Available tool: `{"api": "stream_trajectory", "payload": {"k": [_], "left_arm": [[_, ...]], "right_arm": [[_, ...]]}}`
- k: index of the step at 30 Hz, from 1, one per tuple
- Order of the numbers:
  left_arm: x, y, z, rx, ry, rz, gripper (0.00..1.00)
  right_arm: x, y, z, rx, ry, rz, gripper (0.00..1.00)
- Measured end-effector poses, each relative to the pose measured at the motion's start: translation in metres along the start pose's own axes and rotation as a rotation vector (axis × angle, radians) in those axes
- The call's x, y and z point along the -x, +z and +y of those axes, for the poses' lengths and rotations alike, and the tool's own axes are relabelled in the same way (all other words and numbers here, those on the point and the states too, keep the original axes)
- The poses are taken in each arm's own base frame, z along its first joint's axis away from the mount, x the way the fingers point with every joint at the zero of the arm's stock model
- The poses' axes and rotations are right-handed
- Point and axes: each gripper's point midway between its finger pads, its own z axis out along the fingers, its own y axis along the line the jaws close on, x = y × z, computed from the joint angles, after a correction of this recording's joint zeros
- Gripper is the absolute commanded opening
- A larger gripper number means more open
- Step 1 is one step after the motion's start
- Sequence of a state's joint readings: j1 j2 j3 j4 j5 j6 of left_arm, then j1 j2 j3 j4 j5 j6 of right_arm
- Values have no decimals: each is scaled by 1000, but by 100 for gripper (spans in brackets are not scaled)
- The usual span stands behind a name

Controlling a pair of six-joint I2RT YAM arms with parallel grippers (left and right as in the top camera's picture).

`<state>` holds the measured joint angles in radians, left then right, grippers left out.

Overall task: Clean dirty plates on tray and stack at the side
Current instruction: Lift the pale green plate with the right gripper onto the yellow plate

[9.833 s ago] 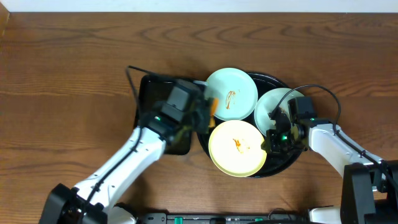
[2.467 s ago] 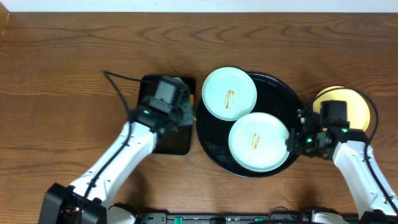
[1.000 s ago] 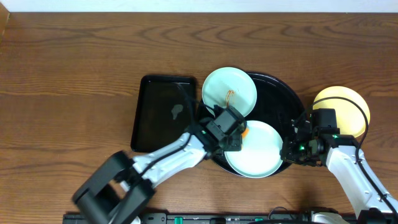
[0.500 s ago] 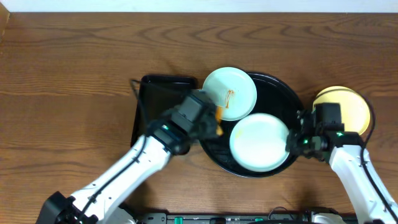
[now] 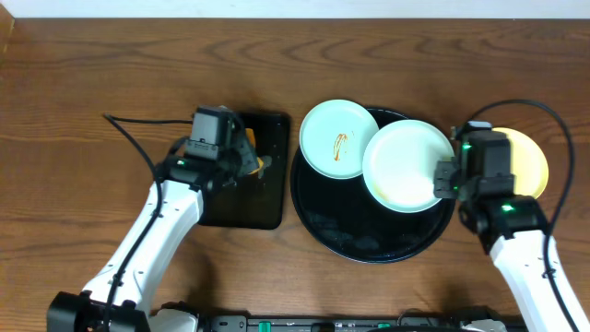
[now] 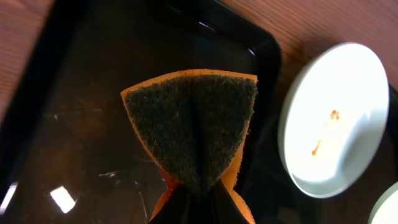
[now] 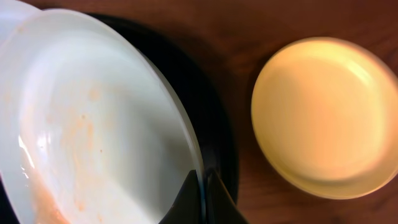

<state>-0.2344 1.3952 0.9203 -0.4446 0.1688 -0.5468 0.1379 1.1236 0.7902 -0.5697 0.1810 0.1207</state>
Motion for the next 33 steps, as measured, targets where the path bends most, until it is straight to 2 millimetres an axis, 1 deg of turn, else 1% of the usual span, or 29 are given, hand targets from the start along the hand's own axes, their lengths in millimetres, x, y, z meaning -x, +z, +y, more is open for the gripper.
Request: {"api": "stream_trajectory", "payload": {"k": [3, 6, 10, 13, 16, 20, 23, 25, 27, 30, 32, 33], "left_arm": [[1, 3, 6, 13, -10, 6, 7], [-2, 9, 8, 24, -11, 23, 7], [-6, 16, 12, 41, -14, 46, 7], [-7, 19, 14, 47, -15, 55, 7], [-7, 19, 14, 46, -15, 54, 8], [-7, 19, 14, 46, -15, 55, 8], [-7, 19, 14, 46, -15, 55, 7], [-7, 19, 14, 46, -15, 55, 7], [-7, 19, 14, 46, -15, 55, 7], [-7, 19, 14, 46, -15, 55, 7], [-7, 19, 14, 46, -15, 55, 8], [-7, 19, 14, 46, -15, 55, 7]], "right_arm": [[9, -5, 13, -53, -117, -58, 1], [20, -13, 31, -88, -242, -128, 1], [37, -31, 63, -128, -423, -252, 1], [43, -45, 82, -160, -543, -323, 1], [50, -57, 91, -208, -605, -379, 1], [59, -64, 84, -288, -611, -409, 1], [61, -65, 75, -325, -590, -407, 1], [61, -62, 67, -340, -546, -396, 1], [60, -57, 53, -357, -485, -371, 1], [55, -43, 26, -361, -354, -309, 1], [49, -29, 6, -347, -239, -257, 1], [48, -23, -1, -344, -199, -242, 1]]}}
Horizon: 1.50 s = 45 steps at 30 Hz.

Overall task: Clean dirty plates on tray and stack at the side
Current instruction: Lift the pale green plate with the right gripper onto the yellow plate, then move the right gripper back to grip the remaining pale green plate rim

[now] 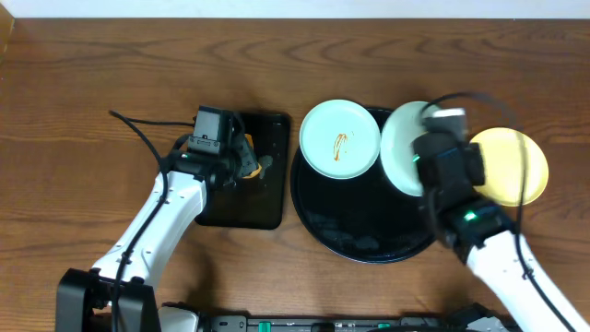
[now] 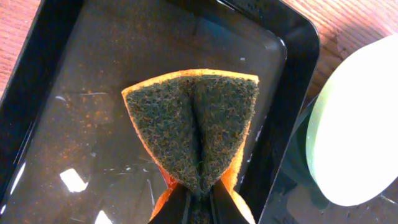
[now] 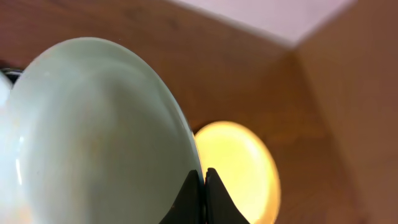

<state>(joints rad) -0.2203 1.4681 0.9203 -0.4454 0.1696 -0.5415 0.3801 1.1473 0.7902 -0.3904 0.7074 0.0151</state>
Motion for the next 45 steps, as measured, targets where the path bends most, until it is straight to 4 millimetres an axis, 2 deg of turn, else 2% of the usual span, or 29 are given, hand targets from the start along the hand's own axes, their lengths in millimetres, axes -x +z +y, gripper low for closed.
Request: {"api": "stream_trajectory", "payload": {"k": [2, 6, 11, 18, 24, 25, 26, 28, 29, 33, 36, 40, 43, 45], "left_arm": [[0, 0, 0, 0, 0, -1, 7], [0, 0, 0, 0, 0, -1, 7], [0, 0, 0, 0, 0, 0, 7], [0, 0, 0, 0, 0, 0, 8], [0, 0, 0, 0, 0, 0, 8], [0, 0, 0, 0, 0, 0, 7], [0, 0, 0, 0, 0, 0, 7], [0, 0, 0, 0, 0, 0, 8], [0, 0, 0, 0, 0, 0, 7], [0, 0, 0, 0, 0, 0, 8], [0, 0, 0, 0, 0, 0, 7], [0, 0, 0, 0, 0, -1, 7], [0, 0, 0, 0, 0, 0, 7], [0, 0, 0, 0, 0, 0, 7]], "right_arm": [[-14, 21, -10, 18, 112, 73, 1], [-34, 49, -29, 33, 287, 160, 1], [-58, 82, -66, 42, 552, 234, 1], [-104, 113, -107, 46, 817, 336, 1], [-131, 124, -135, 0, 950, 365, 1], [-135, 126, -139, -7, 968, 368, 8], [-139, 127, -142, -14, 988, 372, 22], [-141, 129, -145, -17, 1013, 370, 39], [-141, 130, -144, -8, 1016, 369, 42], [-127, 133, -135, 81, 1021, 330, 38], [-107, 132, -114, 227, 1012, 298, 35], [-76, 119, -60, 474, 917, 284, 36], [-57, 97, -3, 664, 783, 322, 37], [-46, 80, 26, 753, 684, 351, 37]]}}
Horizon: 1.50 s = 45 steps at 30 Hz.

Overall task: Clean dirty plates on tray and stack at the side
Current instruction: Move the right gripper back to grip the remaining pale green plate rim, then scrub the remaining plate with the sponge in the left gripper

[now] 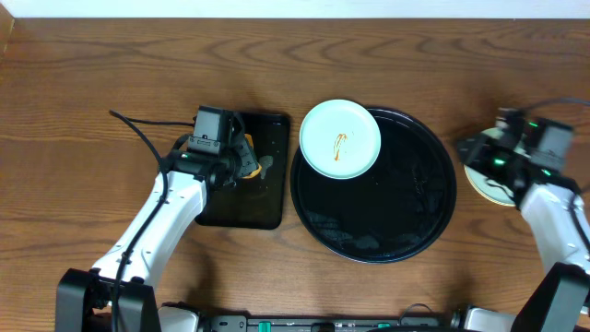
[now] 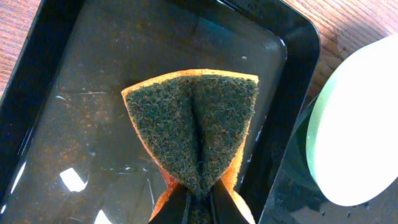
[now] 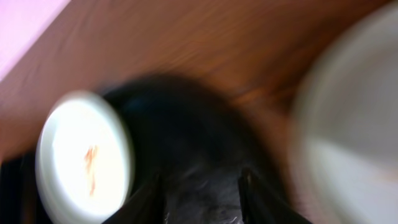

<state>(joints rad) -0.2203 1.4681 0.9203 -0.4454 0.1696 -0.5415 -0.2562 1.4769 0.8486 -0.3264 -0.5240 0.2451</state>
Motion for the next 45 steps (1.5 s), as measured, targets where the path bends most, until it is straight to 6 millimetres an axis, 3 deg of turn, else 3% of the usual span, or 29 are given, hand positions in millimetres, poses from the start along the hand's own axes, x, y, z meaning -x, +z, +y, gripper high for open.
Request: {"api": "stream_trajectory", "payload": {"k": [3, 6, 10, 13, 16, 21, 28, 31, 34, 40, 45], "left_arm": [[0, 0, 0, 0, 0, 1, 7], [0, 0, 0, 0, 0, 1, 7], [0, 0, 0, 1, 0, 1, 7], [0, 0, 0, 0, 0, 1, 8], [0, 0, 0, 0, 0, 1, 7], [0, 0, 0, 1, 0, 1, 7], [0, 0, 0, 1, 0, 2, 8], [0, 0, 0, 1, 0, 2, 8], [-1, 0, 0, 2, 0, 2, 7], [-1, 0, 0, 2, 0, 2, 8], [0, 0, -1, -5, 9, 1, 8]], "right_arm": [[-7, 1, 37, 15, -127, 97, 38], [2, -3, 72, -5, -280, 168, 42], [12, 1, 95, -48, -384, 249, 43], [18, 24, 109, -35, -441, 280, 44], [8, 52, 105, -25, -461, 331, 39], [-17, 98, 84, -39, -454, 428, 32], [-41, 141, 71, -34, -437, 483, 28], [-48, 146, 73, -20, -431, 501, 22], [-53, 147, 75, -14, -423, 514, 2], [-68, 140, 75, -16, -397, 578, 1], [-94, 116, 64, -66, -334, 719, 1]]}}
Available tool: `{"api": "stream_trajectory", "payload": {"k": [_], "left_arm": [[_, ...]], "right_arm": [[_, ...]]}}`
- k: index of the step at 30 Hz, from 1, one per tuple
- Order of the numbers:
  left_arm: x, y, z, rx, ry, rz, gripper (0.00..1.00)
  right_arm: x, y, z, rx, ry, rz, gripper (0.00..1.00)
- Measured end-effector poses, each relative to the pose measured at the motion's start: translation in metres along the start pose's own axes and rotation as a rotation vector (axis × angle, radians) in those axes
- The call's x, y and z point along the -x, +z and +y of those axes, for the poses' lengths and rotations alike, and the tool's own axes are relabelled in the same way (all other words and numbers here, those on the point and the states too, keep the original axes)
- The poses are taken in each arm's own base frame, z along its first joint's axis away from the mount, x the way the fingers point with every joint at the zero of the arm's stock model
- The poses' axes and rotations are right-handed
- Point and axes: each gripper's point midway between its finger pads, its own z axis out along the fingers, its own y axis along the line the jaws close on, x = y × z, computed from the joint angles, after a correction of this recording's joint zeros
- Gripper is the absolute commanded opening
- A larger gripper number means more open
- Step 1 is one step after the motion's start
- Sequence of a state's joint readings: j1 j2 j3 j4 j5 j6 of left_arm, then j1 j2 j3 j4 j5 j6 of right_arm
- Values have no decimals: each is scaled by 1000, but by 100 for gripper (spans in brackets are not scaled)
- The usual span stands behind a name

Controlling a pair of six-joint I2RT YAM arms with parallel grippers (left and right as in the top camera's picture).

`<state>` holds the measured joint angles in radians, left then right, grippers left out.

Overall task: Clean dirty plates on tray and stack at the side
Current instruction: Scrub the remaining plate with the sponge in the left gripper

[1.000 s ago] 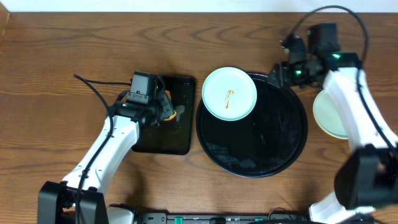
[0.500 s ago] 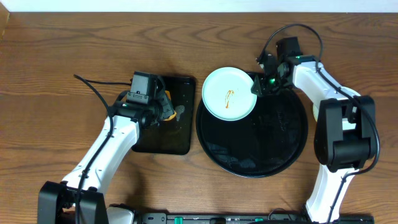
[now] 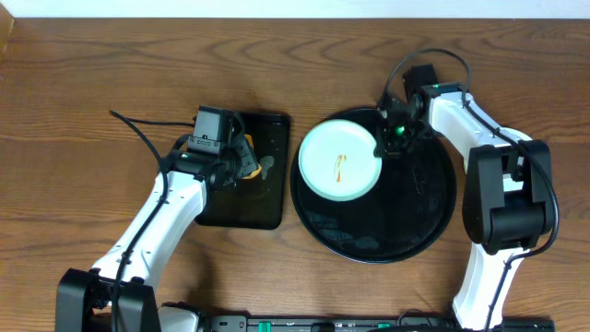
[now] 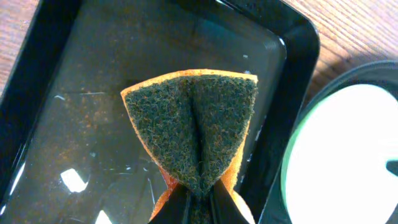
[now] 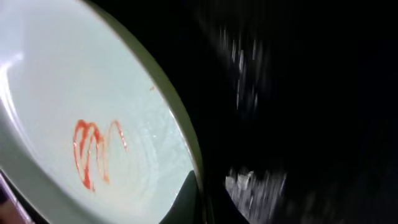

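Note:
A pale green plate (image 3: 339, 161) with a red smear (image 5: 93, 152) lies on the left part of the round black tray (image 3: 406, 226). My right gripper (image 3: 385, 146) is shut on the plate's right rim (image 5: 180, 134), one finger inside it and one outside. The left gripper (image 3: 251, 166) is shut on a folded orange sponge (image 4: 196, 124), dark scouring side up. It holds the sponge over the rectangular black tray (image 3: 217, 207). The stack at the right side is hidden under my right arm.
The rectangular tray (image 4: 74, 74) holds a shallow film of water. It stands just left of the round tray, the two nearly touching. My right arm (image 3: 502, 198) reaches across the table's right side. A black cable (image 3: 138, 138) trails left of the left arm.
My right gripper was open over the stack at the far right; now it is shut on the stained plate's right rim. That plate sits a little nearer the front. The left arm has not moved.
First my right gripper held a smeared white plate over the round tray. Then it held the plate on edge near the yellow plate. Then it stood open over the yellow plate, the white plate set down there. Now it grips the stained plate. The left held the sponge throughout.

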<state>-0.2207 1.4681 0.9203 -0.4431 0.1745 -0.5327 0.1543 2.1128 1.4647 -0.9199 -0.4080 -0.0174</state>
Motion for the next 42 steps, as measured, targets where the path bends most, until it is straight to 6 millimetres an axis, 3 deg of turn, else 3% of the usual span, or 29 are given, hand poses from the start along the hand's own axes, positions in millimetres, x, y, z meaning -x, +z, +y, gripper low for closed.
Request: {"api": "stream_trajectory", "payload": {"k": [5, 9, 15, 25, 35, 42], "left_arm": [[4, 0, -21, -77, 70, -22, 7], [-3, -1, -56, -172, 161, -37, 8], [-36, 6, -111, -284, 283, -15, 8], [-97, 52, -182, -427, 324, 39, 7], [-128, 80, -211, -513, 226, 85, 7], [-139, 94, -199, -465, 196, 131, 7]], "right_arm": [[-34, -11, -5, -65, 58, 118, 1], [-37, -17, -13, -127, 70, 124, 1], [-38, -15, -13, -161, 56, 130, 1], [-40, -13, -10, -168, 45, 138, 1], [-43, -11, -5, -176, 30, 151, 1], [-43, -11, -5, -176, 31, 151, 1]]}}
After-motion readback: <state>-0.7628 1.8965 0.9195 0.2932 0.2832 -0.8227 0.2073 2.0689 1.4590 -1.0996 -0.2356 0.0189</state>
